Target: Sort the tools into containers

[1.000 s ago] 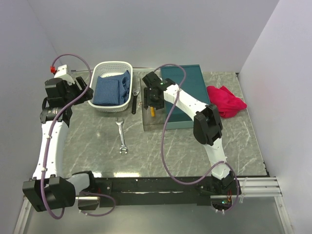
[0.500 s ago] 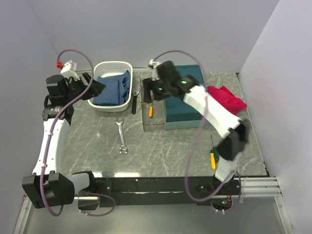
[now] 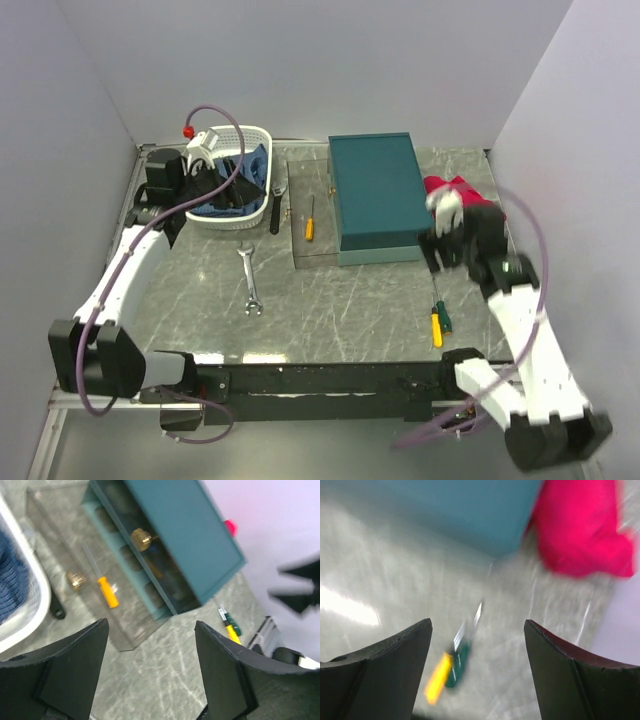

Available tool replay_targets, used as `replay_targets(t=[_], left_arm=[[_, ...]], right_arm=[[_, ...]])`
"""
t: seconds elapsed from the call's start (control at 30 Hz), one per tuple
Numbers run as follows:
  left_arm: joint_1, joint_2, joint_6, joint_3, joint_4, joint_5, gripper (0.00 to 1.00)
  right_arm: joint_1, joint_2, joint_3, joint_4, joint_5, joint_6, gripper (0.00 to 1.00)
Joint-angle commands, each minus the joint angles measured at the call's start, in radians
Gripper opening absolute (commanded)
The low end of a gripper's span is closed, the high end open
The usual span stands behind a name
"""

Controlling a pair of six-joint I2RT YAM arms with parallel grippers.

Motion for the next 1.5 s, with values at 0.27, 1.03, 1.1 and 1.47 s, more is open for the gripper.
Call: replay_targets(t=[0.27,1.03,1.1,1.47], left_arm=[[0.001,0.206,0.077,0.193,-0.043,-0.098,0.74],[-0.001,0.334,0.137,0.267,-0.083,-0.176,0.74],[-0.001,0.337,0.134,0.268,-0.083,-0.179,0.74],[-0.015,0.337,0.117,0.282,-0.063,-0.174,0.74]], right_arm=[[-0.103,-0.133,-0.359,-0.173,-0.012,-0.323,0.77],[-0.229,0.352,-0.391,-0.013,-0.003,-0.394,0.68],[-0.230,0.366,-0.385,0.002,-0.014,-0.376,0.67],[-0.339,0.334,-0.401,-0.074,0.020,-0.507,0.08]])
